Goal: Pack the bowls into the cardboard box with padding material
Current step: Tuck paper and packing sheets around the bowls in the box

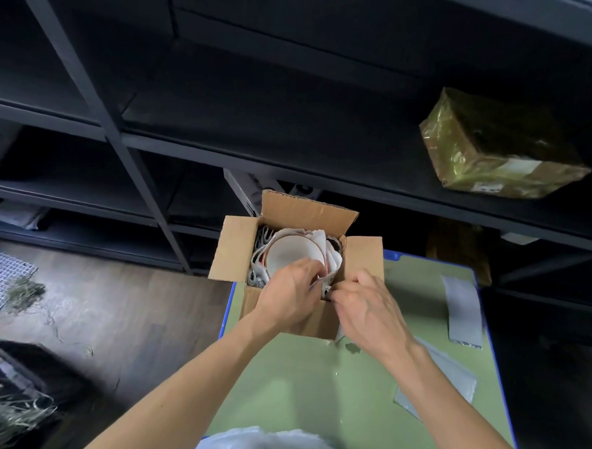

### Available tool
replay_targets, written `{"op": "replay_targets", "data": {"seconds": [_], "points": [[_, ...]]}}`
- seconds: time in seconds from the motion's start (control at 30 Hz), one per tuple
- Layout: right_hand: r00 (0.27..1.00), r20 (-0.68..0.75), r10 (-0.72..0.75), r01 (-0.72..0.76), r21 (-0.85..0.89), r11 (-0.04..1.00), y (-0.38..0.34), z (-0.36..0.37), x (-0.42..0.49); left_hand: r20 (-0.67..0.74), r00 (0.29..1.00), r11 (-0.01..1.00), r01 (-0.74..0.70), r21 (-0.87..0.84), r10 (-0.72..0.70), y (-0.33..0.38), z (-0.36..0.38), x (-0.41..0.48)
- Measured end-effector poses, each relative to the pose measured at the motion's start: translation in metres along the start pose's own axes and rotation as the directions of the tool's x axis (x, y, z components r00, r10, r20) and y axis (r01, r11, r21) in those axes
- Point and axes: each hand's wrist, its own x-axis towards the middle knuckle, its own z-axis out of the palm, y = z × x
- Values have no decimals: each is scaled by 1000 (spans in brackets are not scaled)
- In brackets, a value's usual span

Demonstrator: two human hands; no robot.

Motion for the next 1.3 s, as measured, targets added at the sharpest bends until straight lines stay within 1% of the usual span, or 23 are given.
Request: {"op": "replay_targets", "data": {"seconds": [0.1, 0.17, 0.3, 0.37, 0.4, 0.5, 0.67, 0.77, 0.83, 0.9, 1.0, 1.07, 1.17, 1.3], "points": [[1000, 10, -17, 17, -21, 1000, -1, -6, -4, -2, 1000, 1000, 5, 6, -5, 0, 0, 1], [1000, 30, 8, -6, -49, 999, -1, -6, -4, 3, 1000, 1000, 4, 3, -4, 0, 0, 1], [990, 128, 59, -55, -40, 998, -5, 1, 0, -1, 1000, 1000, 15, 3, -15, 2, 0, 0], [984, 169, 58, -55, -22, 998, -6, 0, 0, -2, 1000, 1000, 19, 6, -19, 3, -1, 1], [988, 150, 49, -47, -15, 999, -6, -2, -1, -7, 1000, 1000, 18, 8, -18, 2, 0, 1], [998, 29, 48, -49, 45, 998, -2, -9, -11, -24, 1000, 999, 12, 37, -12, 3, 1, -1], [998, -22, 63, -58, 204, 977, 15, -20, -29, -38, 998, 991, 55, 119, -51, 12, 1, -6], [992, -77, 97, -73, 260, 963, 23, -23, -40, -72, 996, 984, 69, 164, -58, 16, 2, -8], [986, -122, 117, -77, 293, 953, 27, -22, -47, -115, 991, 985, 79, 155, -62, 17, 2, -8], [980, -149, 132, -76, 333, 940, 33, -19, -53, -166, 984, 991, 79, 108, -61, 21, 0, -9], [980, -144, 136, -75, 367, 927, 42, -10, -65, -207, 978, 999, 22, 43, -13, 34, -2, -11], [981, -128, 148, -91, 370, 925, 51, -5, -72, -189, 980, 998, -49, 46, 57, 50, 2, -11], [982, -107, 157, -107, 374, 921, 69, 1, -84, -129, 971, 979, -198, 47, 203, 80, 18, -13], [981, -55, 188, -154, 378, 913, 101, 11, -107, -2, 924, 923, -383, 44, 383, 120, 52, -16]]}}
